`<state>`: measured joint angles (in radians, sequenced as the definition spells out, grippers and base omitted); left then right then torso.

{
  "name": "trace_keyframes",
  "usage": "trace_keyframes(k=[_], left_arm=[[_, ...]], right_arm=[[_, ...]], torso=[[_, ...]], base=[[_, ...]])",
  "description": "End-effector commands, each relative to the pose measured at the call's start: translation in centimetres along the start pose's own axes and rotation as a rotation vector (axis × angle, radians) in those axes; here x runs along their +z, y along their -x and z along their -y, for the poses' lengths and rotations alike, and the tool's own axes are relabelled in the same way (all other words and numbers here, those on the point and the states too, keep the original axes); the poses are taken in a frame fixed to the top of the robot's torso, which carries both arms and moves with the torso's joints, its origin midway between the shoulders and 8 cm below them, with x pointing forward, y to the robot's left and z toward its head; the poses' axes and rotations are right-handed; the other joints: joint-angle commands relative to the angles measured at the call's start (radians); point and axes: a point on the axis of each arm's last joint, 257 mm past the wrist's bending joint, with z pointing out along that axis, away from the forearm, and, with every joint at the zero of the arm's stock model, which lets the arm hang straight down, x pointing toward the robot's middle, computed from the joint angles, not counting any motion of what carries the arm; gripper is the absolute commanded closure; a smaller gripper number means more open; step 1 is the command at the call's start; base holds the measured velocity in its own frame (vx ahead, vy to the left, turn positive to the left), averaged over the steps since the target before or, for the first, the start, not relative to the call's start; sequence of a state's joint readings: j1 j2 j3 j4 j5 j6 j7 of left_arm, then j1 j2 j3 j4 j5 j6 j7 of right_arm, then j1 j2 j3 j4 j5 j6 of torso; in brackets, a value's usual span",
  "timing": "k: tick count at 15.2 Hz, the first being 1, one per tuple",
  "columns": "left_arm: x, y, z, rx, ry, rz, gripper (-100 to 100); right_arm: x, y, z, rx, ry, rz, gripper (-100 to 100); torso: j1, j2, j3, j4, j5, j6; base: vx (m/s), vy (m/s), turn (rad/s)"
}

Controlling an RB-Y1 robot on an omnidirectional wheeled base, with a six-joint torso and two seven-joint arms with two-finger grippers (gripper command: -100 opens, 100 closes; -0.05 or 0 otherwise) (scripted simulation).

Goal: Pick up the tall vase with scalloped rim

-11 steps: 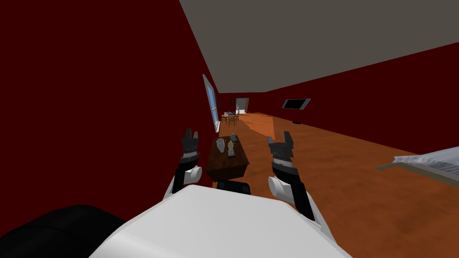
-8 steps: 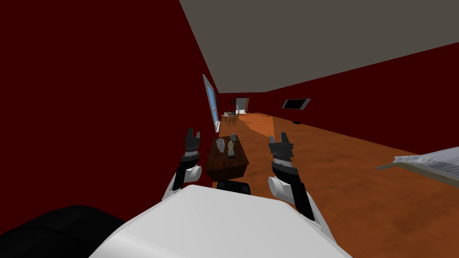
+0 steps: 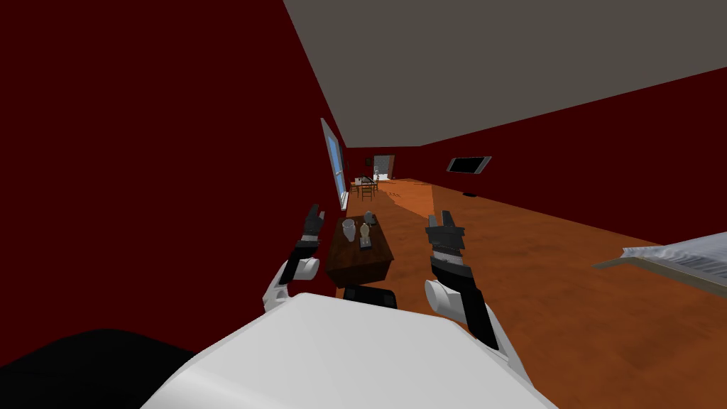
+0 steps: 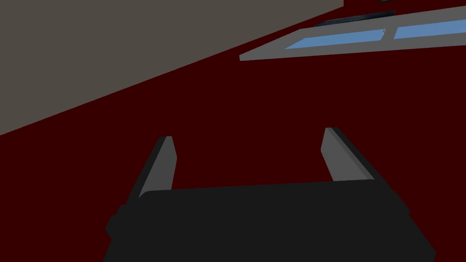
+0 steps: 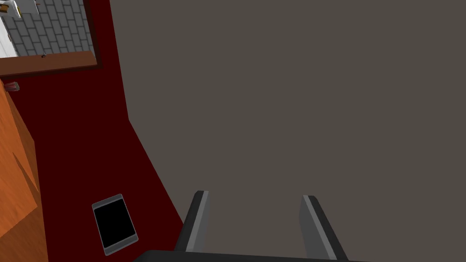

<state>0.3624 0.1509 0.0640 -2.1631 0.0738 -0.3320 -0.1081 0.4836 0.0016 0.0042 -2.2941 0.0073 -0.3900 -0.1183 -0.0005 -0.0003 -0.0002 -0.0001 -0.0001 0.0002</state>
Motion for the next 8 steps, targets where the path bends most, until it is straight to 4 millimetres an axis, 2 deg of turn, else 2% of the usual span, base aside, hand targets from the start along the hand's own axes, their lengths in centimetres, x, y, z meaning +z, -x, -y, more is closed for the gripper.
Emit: trace_keyframes(k=[1,2,3,6,7,8], left_arm=[[0.4,-0.4,-1.6,-0.001,0.041,-0.019,-100],[0.9,-0.6,-3.3,-0.003,0.079,-0.037,-100],[0.9,-0.6,-3.5,-0.003,0.085,-0.038,-100],[2.0,-0.9,-6.6,-0.009,0.159,-0.069,-100],[1.8,-0.9,-7.5,-0.008,0.183,-0.07,-100],[2.5,-1.0,-8.5,-0.013,0.205,-0.082,-100]], right_arm=[[0.0,0.0,0.0,0.0,0.0,0.0,0],[0.0,0.0,0.0,0.0,0.0,0.0,0],[0.0,0.0,0.0,0.0,0.0,0.0,0],[0.0,0.0,0.0,0.0,0.0,0.0,0],[0.0,0.0,0.0,0.0,0.0,0.0,0],[0.0,0.0,0.0,0.0,0.0,0.0,0]], torso=[[0.0,0.0,0.0,0.0,0.0,0.0],[0.0,0.0,0.0,0.0,0.0,0.0],[0.0,0.0,0.0,0.0,0.0,0.0],[0.0,0.0,0.0,0.0,0.0,0.0],[0.0,0.0,0.0,0.0,0.0,0.0],[0.0,0.0,0.0,0.0,0.0,0.0]], base=[[-0.002,-0.012,-0.002],[-0.001,-0.012,-0.004],[-0.002,-0.01,-0.003],[-0.002,-0.012,-0.005],[-0.002,-0.014,-0.004],[-0.002,-0.015,-0.006]])
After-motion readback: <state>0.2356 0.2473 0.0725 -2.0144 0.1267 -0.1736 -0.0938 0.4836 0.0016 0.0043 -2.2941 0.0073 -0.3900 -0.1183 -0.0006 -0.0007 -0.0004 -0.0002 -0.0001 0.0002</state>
